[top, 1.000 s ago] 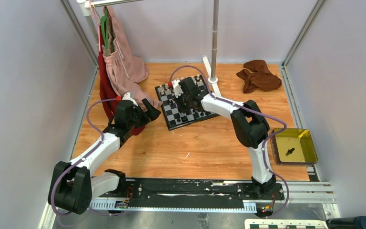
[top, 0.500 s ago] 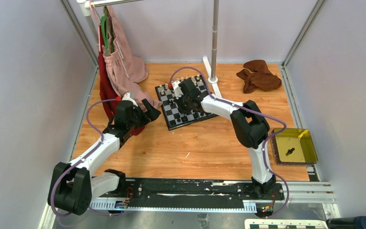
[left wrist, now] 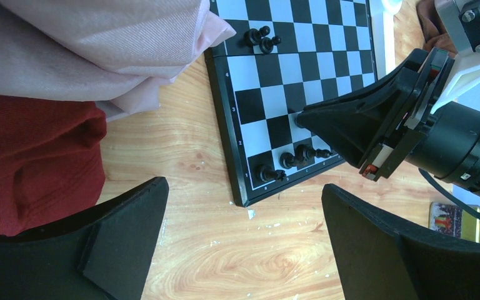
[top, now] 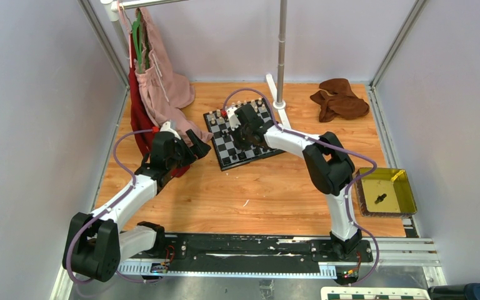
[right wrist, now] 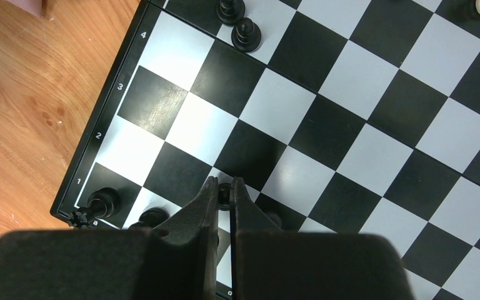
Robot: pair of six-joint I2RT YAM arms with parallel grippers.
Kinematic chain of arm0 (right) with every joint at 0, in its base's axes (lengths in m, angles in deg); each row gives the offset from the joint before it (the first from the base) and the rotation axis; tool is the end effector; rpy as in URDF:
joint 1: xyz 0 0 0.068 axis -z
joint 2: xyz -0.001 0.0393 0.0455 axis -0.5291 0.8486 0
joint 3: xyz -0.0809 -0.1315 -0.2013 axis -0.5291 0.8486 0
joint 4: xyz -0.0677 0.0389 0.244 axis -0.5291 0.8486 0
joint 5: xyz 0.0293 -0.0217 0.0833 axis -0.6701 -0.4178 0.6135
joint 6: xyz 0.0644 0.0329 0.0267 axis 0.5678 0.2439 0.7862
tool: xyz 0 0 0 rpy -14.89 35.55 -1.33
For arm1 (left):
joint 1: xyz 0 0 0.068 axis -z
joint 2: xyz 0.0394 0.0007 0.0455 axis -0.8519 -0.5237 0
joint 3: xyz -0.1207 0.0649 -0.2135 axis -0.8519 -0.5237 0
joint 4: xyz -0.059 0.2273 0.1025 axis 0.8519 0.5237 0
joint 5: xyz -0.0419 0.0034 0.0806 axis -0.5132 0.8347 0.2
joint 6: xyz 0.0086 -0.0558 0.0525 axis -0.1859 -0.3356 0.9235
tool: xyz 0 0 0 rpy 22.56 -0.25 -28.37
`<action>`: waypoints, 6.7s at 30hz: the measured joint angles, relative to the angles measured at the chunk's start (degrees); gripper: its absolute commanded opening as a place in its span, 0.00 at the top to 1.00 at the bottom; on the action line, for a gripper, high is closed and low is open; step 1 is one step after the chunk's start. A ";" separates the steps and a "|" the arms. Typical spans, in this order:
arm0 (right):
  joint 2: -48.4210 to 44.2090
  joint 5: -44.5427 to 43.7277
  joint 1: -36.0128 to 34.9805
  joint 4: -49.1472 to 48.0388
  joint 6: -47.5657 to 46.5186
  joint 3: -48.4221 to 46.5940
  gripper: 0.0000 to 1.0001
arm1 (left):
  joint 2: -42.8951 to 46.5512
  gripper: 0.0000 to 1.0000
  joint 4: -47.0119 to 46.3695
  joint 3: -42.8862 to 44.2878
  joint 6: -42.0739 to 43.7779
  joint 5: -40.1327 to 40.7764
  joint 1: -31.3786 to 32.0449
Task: Set up the chess pieces on the board
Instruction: Place the chess piece on the chessboard, then pick up the chess piece from the chessboard.
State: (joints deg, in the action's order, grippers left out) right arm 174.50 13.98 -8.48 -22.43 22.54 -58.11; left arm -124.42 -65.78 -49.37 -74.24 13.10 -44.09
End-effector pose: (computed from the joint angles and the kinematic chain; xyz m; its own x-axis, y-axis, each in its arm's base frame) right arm 0.3565 0.3166 0.1592 -0.4542 -0.4797 -0.7507 -0.7605 0.6477 0.0463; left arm 0.2562 -0.0730 0.1857 -0.5826 -0.5395 -0.6079 -0.0684 0.7779 -0.6247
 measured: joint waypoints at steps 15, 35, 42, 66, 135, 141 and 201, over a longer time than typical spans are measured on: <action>-0.33 -0.13 -0.17 -0.07 0.00 0.55 0.83 | 0.00 0.00 0.00 0.00 0.04 -0.02 0.00; -1.62 -1.31 -0.87 0.87 0.00 0.72 0.72 | 0.20 0.00 0.00 0.00 0.17 -0.09 0.00; -2.84 -1.44 -0.90 1.40 0.00 0.72 0.71 | 0.22 0.00 0.00 0.00 0.17 -0.44 0.00; -2.12 -4.85 2.08 1.62 -0.85 -9.90 0.70 | -19.82 0.02 0.66 18.08 3.34 -0.83 0.98; -6.64 -6.32 7.56 -6.12 0.85 1.38 0.71 | -46.42 0.50 6.62 40.33 5.57 14.80 8.33; -6.64 -6.32 7.67 -6.12 0.83 1.38 0.71 | -46.53 0.52 6.62 40.33 5.53 16.20 8.33; -6.64 -5.66 8.07 -5.95 -0.02 1.36 0.71 | -46.53 0.68 8.59 40.02 6.21 18.23 8.33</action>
State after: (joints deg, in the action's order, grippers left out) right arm 167.85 8.32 -0.41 -28.38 22.52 -56.75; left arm -170.96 -57.19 -9.35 -68.03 31.33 -35.76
